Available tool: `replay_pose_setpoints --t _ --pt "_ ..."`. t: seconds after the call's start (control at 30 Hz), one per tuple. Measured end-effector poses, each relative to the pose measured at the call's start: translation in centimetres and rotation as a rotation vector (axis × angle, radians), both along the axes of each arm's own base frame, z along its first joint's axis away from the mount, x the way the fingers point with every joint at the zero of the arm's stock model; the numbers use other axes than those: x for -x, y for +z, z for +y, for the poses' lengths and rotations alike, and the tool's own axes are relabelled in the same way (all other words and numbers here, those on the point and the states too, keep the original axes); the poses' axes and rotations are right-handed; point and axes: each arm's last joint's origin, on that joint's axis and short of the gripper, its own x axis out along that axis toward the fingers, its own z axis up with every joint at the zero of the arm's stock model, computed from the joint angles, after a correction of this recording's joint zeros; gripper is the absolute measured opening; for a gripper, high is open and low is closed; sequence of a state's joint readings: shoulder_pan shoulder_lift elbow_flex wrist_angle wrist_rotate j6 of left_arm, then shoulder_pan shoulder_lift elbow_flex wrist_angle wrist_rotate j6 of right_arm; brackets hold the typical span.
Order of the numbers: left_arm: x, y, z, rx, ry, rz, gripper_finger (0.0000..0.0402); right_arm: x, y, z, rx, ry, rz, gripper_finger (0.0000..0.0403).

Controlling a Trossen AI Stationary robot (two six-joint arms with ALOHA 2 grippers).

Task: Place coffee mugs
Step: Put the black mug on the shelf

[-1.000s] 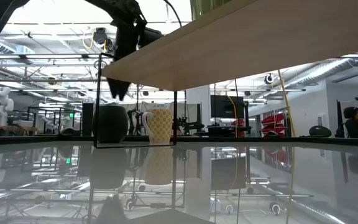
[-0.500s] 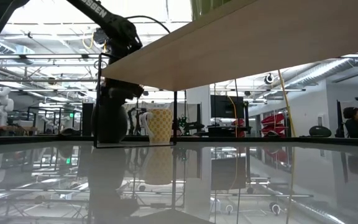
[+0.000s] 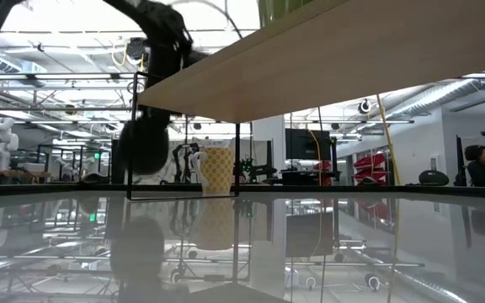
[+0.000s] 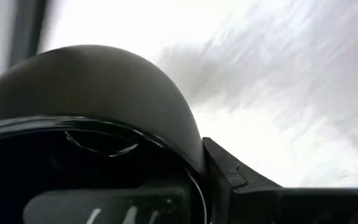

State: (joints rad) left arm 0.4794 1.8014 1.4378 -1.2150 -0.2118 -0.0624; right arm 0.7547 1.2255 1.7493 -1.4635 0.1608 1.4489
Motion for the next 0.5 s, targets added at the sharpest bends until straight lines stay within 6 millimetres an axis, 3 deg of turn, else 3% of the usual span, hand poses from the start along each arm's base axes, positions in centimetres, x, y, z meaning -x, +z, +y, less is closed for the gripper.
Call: replay_pose_setpoints --t 0.27,0.5 --pt "2.3 7.5 -2.3 -0.101 -0.037 -0.148 0.0017 0.3 -0.3 -0.3 0.067 0.032 0.022 0.0000" --pt "4.8 14.7 -6.3 -0.128 -0.166 -0.219 0.0017 0.4 -0.4 -0.8 0.169 0.028 -0.008 0.0000"
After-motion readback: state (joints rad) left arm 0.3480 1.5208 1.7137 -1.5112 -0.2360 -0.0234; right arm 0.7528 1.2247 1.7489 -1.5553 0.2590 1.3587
